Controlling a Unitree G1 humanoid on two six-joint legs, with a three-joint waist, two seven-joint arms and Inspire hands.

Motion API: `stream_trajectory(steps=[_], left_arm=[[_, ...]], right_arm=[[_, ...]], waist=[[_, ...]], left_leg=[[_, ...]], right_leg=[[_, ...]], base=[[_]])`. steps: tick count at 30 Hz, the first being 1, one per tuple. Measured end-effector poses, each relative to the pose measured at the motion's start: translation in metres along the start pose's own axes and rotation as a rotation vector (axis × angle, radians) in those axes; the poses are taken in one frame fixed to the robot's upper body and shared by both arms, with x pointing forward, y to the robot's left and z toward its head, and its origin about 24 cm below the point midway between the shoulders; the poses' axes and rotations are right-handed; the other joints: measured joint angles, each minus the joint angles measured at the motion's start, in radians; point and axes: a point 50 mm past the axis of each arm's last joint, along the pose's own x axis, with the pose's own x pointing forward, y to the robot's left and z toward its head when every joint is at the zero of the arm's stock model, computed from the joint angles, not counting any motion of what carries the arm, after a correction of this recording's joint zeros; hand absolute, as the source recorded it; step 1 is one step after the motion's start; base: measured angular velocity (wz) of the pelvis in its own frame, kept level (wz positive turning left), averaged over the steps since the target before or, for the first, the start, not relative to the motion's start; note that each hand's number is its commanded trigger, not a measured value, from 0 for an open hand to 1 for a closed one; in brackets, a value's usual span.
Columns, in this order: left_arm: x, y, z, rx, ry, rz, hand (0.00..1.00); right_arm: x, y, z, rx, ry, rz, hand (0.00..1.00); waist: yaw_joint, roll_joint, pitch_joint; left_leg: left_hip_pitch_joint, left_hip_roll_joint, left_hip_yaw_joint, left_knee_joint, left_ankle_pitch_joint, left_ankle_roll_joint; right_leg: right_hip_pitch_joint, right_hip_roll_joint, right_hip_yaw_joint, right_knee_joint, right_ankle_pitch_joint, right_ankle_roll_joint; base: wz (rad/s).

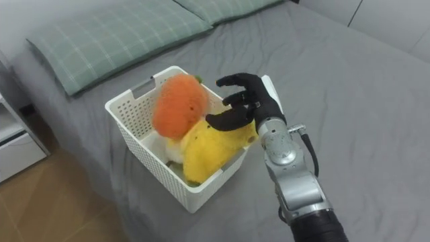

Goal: Collect toys from the bed

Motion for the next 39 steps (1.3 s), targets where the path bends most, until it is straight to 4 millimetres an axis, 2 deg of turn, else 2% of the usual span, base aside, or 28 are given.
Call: stream_trajectory(steps=[4, 5, 6, 13, 24, 30, 32, 35, 37, 39], left_arm=[[0.000, 0.000, -0.001, 0.000, 0.002, -0.001, 0.00], [0.000, -0.001, -0.001, 0.000, 0.002, -0.002, 0.00], [0.000, -0.001, 0.000, -0.001, 0.000, -0.003, 0.00], [0.000, -0.002, 0.002, 0.002, -0.005, -0.006, 0.00], [0.000, -0.004, 0.005, 0.024, -0.012, -0.009, 0.00], [0.000, -0.002, -0.001, 0.009, -0.007, -0.006, 0.00], [0.000, -0.001, -0.005, 0.002, -0.003, -0.005, 0.00], [-0.001, 0.002, -0.010, -0.023, -0.004, 0.004, 0.00], [-0.001, 0.004, -0.013, -0.035, -0.003, 0.010, 0.00], [-0.002, 0.004, -0.022, -0.035, 0.018, 0.012, 0.00]], right_arm=[[0.000, 0.000, -0.003, -0.001, 0.013, -0.001, 0.00], [0.000, 0.000, -0.003, -0.003, 0.012, -0.002, 0.00], [0.001, -0.001, -0.002, -0.006, 0.011, -0.003, 0.00], [0.002, -0.003, -0.001, -0.013, 0.006, -0.007, 0.00], [0.001, -0.006, -0.002, 0.018, 0.012, -0.006, 0.00], [0.001, -0.011, -0.003, 0.066, 0.014, -0.007, 0.00], [-0.001, -0.013, -0.003, 0.092, 0.004, -0.014, 0.00], [-0.008, -0.027, -0.003, 0.162, -0.027, -0.066, 0.00], [-0.017, -0.038, -0.007, 0.278, -0.044, -0.118, 0.00], [-0.025, -0.047, -0.012, 0.342, -0.048, -0.155, 0.00]], waist=[[-0.001, 0.001, -0.0002], [0.000, 0.000, -0.0046], [0.000, 0.000, -0.0048], [-0.001, 0.010, 0.0007], [-0.014, 0.011, 0.0006], [-0.042, 0.006, -0.0030], [-0.063, 0.006, -0.0032], [-0.093, 0.007, -0.0039], [-0.113, 0.015, -0.0050], [-0.140, 0.027, -0.0062]], left_leg=[[-0.006, 0.000, 0.000, 0.000, 0.001, 0.000], [-0.013, 0.000, 0.000, 0.000, 0.002, 0.000], [-0.013, 0.000, 0.000, 0.000, 0.003, 0.000], [-0.013, 0.000, 0.001, -0.001, 0.006, 0.004], [-0.012, 0.000, 0.003, -0.002, 0.006, 0.005], [0.002, 0.005, 0.026, -0.002, 0.002, 0.009], [0.007, 0.006, 0.031, -0.002, 0.000, 0.011], [0.008, 0.008, 0.045, -0.002, -0.003, 0.013], [0.016, 0.018, 0.079, -0.003, -0.007, 0.020], [0.021, 0.018, 0.085, -0.003, -0.014, 0.022]], right_leg=[[-0.006, 0.000, 0.000, 0.000, 0.000, 0.000], [-0.014, 0.000, 0.001, 0.001, 0.000, 0.000], [-0.016, 0.000, 0.001, 0.002, 0.000, 0.000], [-0.017, -0.001, 0.002, 0.001, 0.000, 0.000], [-0.016, -0.002, 0.003, 0.002, 0.000, 0.000], [-0.013, -0.001, 0.035, 0.003, 0.000, -0.001], [-0.010, -0.001, 0.045, 0.003, 0.001, -0.001], [-0.016, -0.001, 0.070, 0.004, 0.001, 0.000], [-0.013, 0.002, 0.100, 0.006, 0.003, -0.001], [-0.010, 0.002, 0.110, 0.007, 0.004, 0.000]], base=[[0.00], [0.00], [0.00], [0.00], [0.00], [-0.10], [-0.10], [-0.11], [-0.37], [-0.27]])
